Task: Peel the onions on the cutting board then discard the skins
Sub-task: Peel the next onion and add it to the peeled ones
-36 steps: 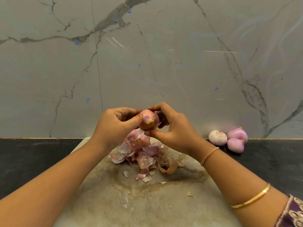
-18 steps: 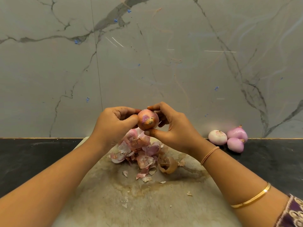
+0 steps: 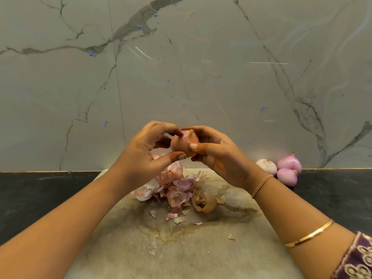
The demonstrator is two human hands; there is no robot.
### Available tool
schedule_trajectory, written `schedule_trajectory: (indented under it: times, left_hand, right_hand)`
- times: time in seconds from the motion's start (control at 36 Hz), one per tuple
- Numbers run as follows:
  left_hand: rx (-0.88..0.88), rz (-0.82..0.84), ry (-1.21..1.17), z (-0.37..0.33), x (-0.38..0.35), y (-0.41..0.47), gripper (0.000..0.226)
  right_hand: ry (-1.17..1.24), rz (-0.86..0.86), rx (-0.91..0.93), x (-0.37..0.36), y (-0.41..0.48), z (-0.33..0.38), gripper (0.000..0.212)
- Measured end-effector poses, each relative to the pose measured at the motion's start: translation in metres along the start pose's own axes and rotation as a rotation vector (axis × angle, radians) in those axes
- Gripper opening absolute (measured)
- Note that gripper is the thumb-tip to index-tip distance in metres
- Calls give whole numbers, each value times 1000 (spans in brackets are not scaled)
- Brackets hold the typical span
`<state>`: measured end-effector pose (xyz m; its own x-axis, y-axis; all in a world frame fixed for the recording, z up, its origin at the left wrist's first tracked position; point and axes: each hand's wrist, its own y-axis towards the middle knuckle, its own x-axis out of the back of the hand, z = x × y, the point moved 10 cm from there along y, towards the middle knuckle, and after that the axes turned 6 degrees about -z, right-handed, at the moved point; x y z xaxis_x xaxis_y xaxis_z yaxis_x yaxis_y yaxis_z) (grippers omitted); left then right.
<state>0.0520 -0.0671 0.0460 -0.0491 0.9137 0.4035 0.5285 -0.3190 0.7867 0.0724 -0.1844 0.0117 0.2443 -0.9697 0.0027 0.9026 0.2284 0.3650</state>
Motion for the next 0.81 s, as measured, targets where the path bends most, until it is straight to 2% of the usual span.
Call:
schedule_trajectory:
  times: [0.28, 0.47, 0.61, 0.72, 0.81]
  left_hand:
    - [-14, 68, 49, 7, -7, -2, 36]
    - [-32, 43, 89, 7, -7, -1, 22]
    - [-2, 78, 36, 6, -12, -3, 41]
    - [8, 82, 14, 6, -13, -3, 41]
    - [16, 97, 10, 7, -16, -4, 39]
  right_hand:
    - [-14, -7, -28, 3, -1, -4, 43]
    - [17, -25, -21, 5, -1, -2, 39]
    - [-12, -40, -19, 6, 0, -3, 40]
    - [-15, -70, -25, 9, 0, -2, 38]
    - [-42, -60, -17, 8, -2, 0, 27]
